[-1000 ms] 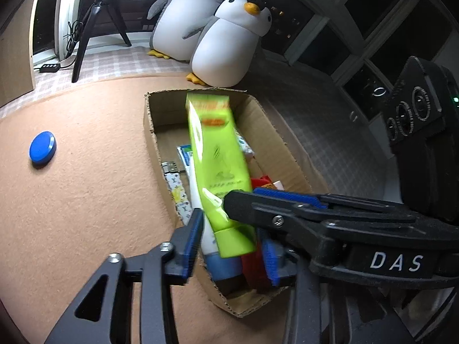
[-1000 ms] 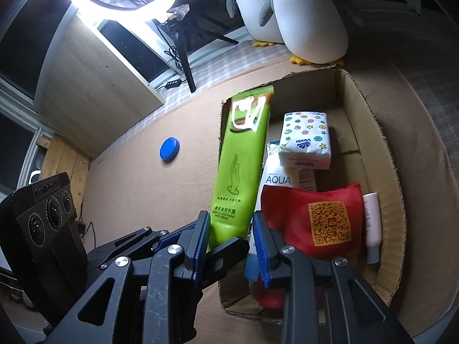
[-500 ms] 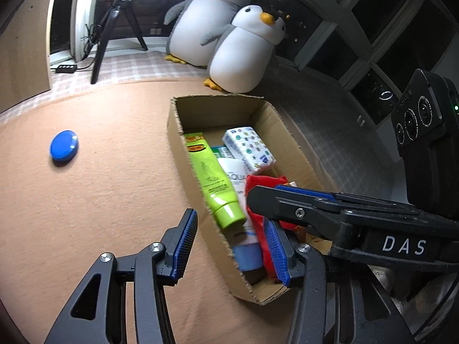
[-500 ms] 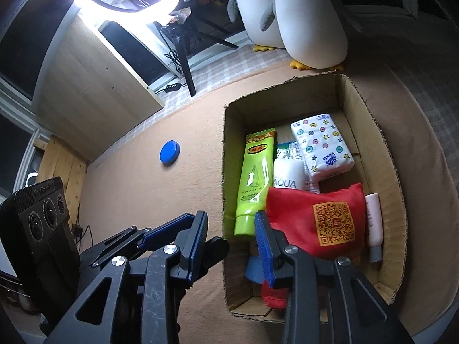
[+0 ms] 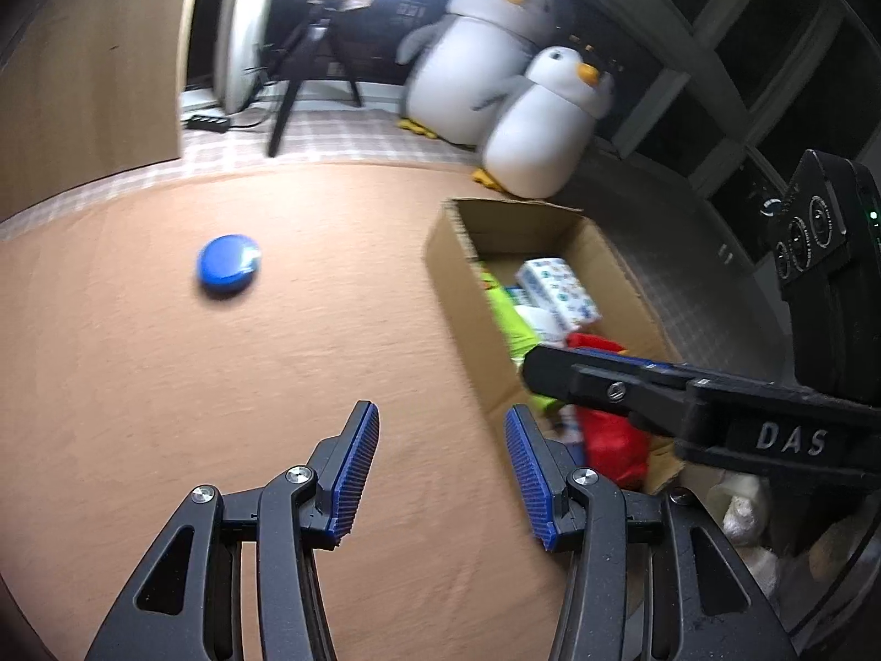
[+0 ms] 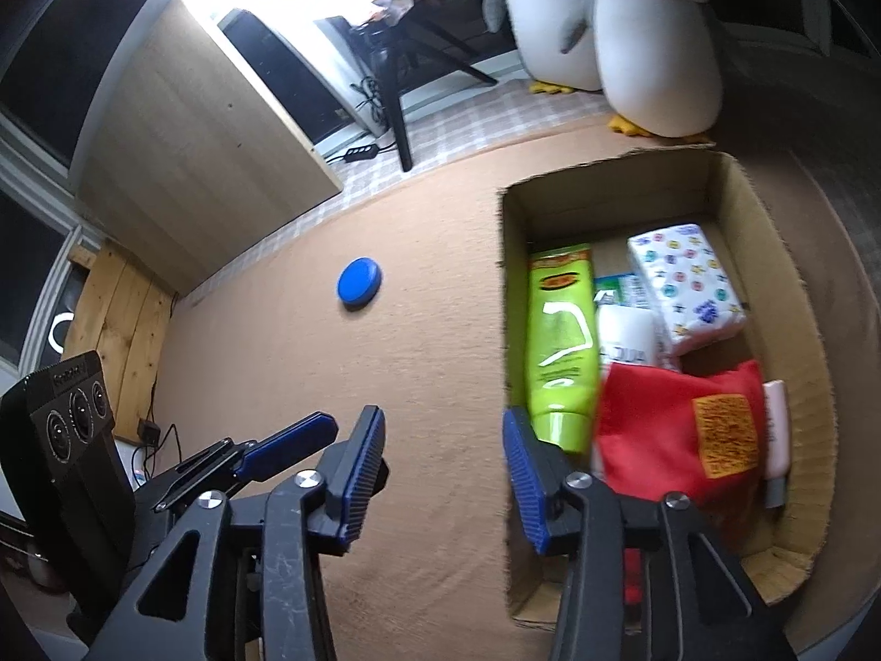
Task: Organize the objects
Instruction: 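Lift the green tube with both grippers, carry it into the box, release, then reach the right gripper to the blue round tin and grasp it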
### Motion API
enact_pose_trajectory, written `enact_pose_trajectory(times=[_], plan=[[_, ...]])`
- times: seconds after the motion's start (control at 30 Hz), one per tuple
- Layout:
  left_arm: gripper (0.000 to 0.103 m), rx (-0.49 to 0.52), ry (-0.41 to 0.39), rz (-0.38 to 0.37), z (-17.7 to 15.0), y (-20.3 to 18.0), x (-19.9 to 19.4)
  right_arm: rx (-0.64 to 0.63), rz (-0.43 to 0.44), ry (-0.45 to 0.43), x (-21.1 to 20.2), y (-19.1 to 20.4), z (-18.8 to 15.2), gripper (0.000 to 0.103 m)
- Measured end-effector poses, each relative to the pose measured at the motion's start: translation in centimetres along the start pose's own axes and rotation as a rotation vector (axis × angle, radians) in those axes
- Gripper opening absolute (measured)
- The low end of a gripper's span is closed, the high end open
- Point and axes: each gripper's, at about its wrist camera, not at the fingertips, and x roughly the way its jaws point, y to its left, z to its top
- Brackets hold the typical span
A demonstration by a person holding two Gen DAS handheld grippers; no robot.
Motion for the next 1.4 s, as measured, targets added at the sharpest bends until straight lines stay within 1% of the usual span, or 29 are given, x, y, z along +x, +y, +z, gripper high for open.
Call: enact_pose_trajectory(times=[0.1, 0.2, 0.27, 0.4, 0.47, 0.5, 0.57, 0.6, 0.67, 0.73, 0.83, 1.07, 1.2, 1.4], plan=[[0.054, -0.028, -0.001, 0.034, -0.7, 2.5, -0.9, -0.027, 0.004, 0.0, 0.7, 1.3, 0.1, 0.045], [0.058, -0.069, 0.0, 0.07, -1.5, 5.5, -1.8, -0.063, -0.008, 0.001, 1.8, 2.8, 0.5, 0.047], [0.065, -0.089, -0.004, 0.099, -2.3, 7.3, -2.6, -0.083, -0.021, 0.002, 2.7, 3.7, 0.9, 0.053], [0.073, -0.122, -0.011, 0.166, -4.2, 10.9, -4.3, -0.108, -0.034, 0.009, 4.8, 5.4, 2.2, 0.055], [0.08, -0.142, -0.008, 0.197, -5.0, 12.5, -5.0, -0.131, -0.05, 0.011, 6.0, 6.5, 3.3, 0.056], [0.081, -0.153, -0.008, 0.21, -5.5, 13.3, -5.4, -0.144, -0.061, 0.011, 6.6, 6.9, 3.8, 0.057], [0.082, -0.172, -0.007, 0.235, -6.5, 14.8, -6.0, -0.173, -0.088, 0.015, 8.0, 8.0, 5.0, 0.062], [0.082, -0.18, -0.005, 0.244, -6.9, 15.3, -6.3, -0.187, -0.095, 0.018, 8.6, 8.5, 5.6, 0.063], [0.083, -0.194, 0.003, 0.261, -8.0, 16.5, -6.9, -0.209, -0.121, 0.022, 10.2, 9.5, 6.7, 0.063], [0.083, -0.209, 0.01, 0.279, -8.9, 17.4, -7.3, -0.217, -0.129, 0.033, 11.7, 10.3, 7.7, 0.064], [0.084, -0.241, 0.023, 0.285, -10.1, 18.6, -7.9, -0.236, -0.159, 0.059, 14.5, 11.4, 9.0, 0.064], [0.084, -0.299, 0.033, 0.298, -12.3, 21.0, -9.0, -0.256, -0.225, 0.117, 19.0, 12.1, 10.2, 0.064], [0.084, -0.309, 0.033, 0.301, -12.7, 21.5, -9.4, -0.238, -0.249, 0.135, 20.4, 11.9, 10.7, 0.064], [0.084, -0.324, 0.033, 0.297, -12.9, 21.8, -9.5, -0.237, -0.262, 0.156, 21.6, 11.7, 11.0, 0.064]])
